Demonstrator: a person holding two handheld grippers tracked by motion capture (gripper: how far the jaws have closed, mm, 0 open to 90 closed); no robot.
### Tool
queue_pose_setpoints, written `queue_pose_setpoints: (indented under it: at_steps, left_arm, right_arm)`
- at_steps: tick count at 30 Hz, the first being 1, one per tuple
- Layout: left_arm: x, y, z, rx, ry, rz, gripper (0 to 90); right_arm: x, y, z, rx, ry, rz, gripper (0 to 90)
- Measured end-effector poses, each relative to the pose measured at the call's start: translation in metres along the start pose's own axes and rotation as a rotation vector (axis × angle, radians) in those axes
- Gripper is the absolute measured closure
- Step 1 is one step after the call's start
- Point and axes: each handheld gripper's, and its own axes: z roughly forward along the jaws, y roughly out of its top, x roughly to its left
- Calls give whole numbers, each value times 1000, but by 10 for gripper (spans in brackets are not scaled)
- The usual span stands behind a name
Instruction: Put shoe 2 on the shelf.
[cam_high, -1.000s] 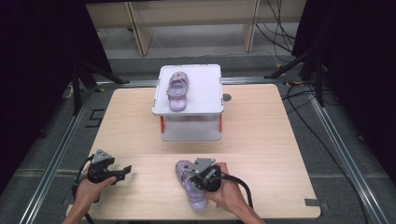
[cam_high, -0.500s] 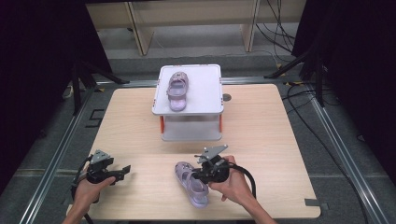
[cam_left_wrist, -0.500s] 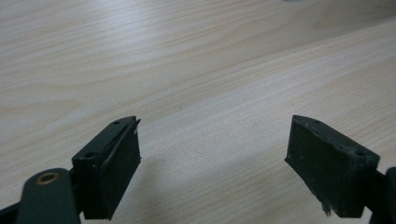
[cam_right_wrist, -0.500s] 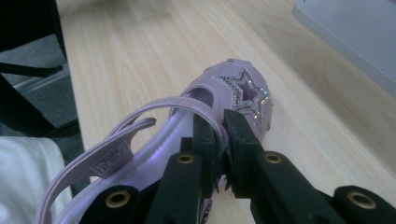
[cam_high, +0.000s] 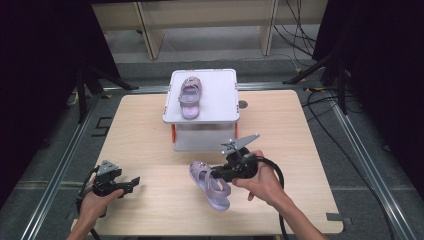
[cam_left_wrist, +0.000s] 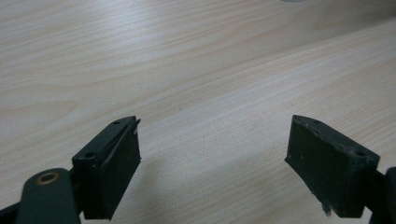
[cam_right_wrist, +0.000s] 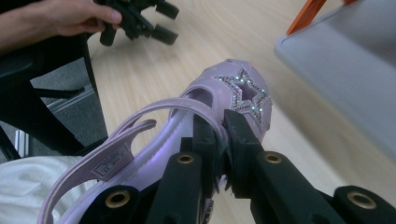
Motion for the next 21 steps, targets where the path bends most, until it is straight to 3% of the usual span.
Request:
queue_pose_setpoints:
  at_steps: [3,5,9,10,12,14,15,17,19,20,21]
  left_arm:
    - [-1,0,0,3,2,-10,168]
    - [2,1,0,-4,-2,30,168]
    - [2,1,0,-1,-1,23,168]
    - [1,0,0,3,3,5,168]
    - [2,1,0,-7,-7,27,168]
    - [0,0,0,-1,1,3,168]
    - [1,0,0,1,2,12,168]
    - [2,0,0,-1,-1,22,168]
    - [0,0,0,7,7,-8,168]
    - [0,0,0,7,6,-5,168]
    - [1,0,0,-1,0,20,168]
  right_arm:
    - [-1,12,-15,-12,-8,-3,841]
    - [-2,19,-24,-26,-14,-10,842]
    - [-5,31,-40,-45,-24,-7,842]
    - [-5,34,-44,-47,-30,1,842]
    - [-6,38,-50,-54,-37,3,842]
    - [-8,43,-56,-59,-46,0,841]
    - [-7,46,-59,-61,-47,18,842]
    - [-10,50,-65,-72,-56,-1,841]
    - [-11,56,-71,-76,-63,10,842]
    - [-14,59,-74,-89,-69,-8,842]
    - [-14,61,-75,-90,-69,7,842]
